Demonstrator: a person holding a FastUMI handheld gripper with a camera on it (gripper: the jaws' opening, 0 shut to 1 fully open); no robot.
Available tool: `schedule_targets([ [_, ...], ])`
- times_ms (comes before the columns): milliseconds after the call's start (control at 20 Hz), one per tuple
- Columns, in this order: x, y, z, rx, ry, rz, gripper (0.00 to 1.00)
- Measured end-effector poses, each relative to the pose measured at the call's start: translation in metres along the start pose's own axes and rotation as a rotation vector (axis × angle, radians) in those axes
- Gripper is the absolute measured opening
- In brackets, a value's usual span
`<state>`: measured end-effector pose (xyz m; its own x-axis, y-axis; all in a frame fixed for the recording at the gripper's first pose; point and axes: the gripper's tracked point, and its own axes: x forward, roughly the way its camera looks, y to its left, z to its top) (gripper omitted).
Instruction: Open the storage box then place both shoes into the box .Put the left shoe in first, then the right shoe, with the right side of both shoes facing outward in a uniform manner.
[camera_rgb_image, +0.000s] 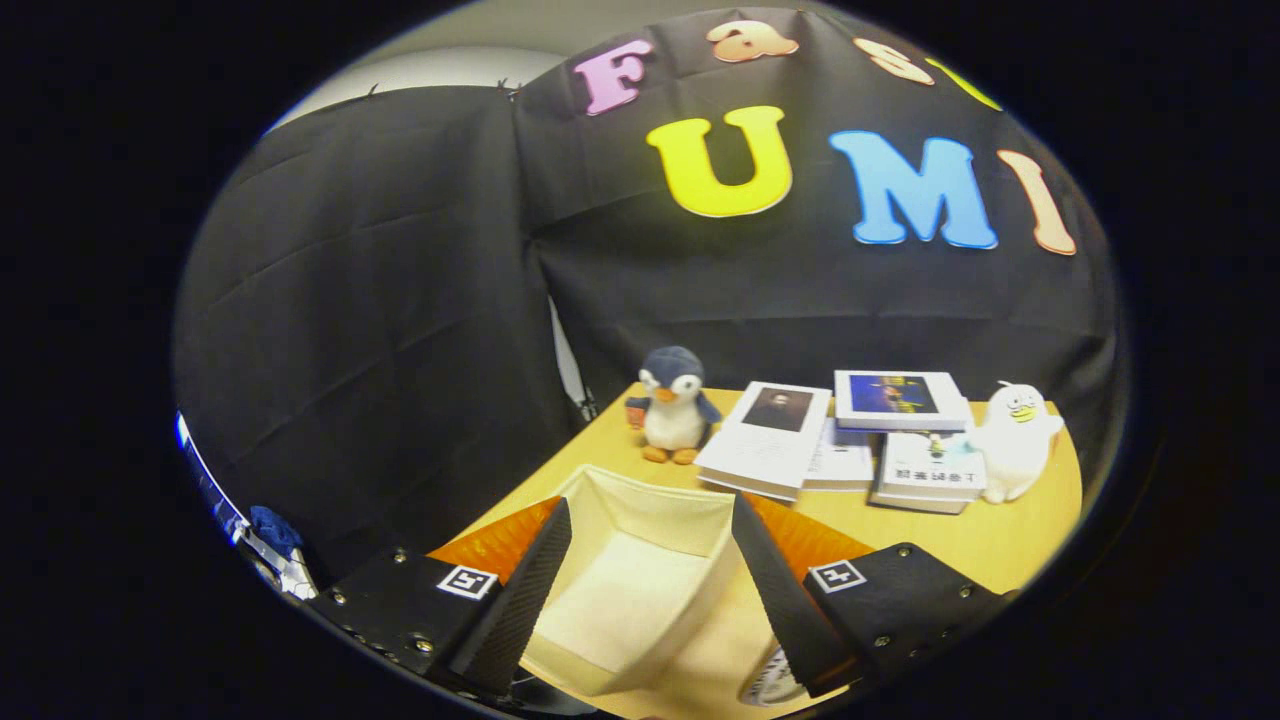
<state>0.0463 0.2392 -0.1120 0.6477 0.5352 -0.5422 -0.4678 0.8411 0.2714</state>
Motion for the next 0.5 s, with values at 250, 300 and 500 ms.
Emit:
schedule_targets([
  [250,-0.011,-0.082,-0.051,0.028,0.082,-0.126,0.98],
  [300,-0.009,-0.095,-0.064,0.034,0.103,-0.141,0.98],
  [500,-0.001,-0.133,-0.113,0.067,0.196,-0.178,0.98],
])
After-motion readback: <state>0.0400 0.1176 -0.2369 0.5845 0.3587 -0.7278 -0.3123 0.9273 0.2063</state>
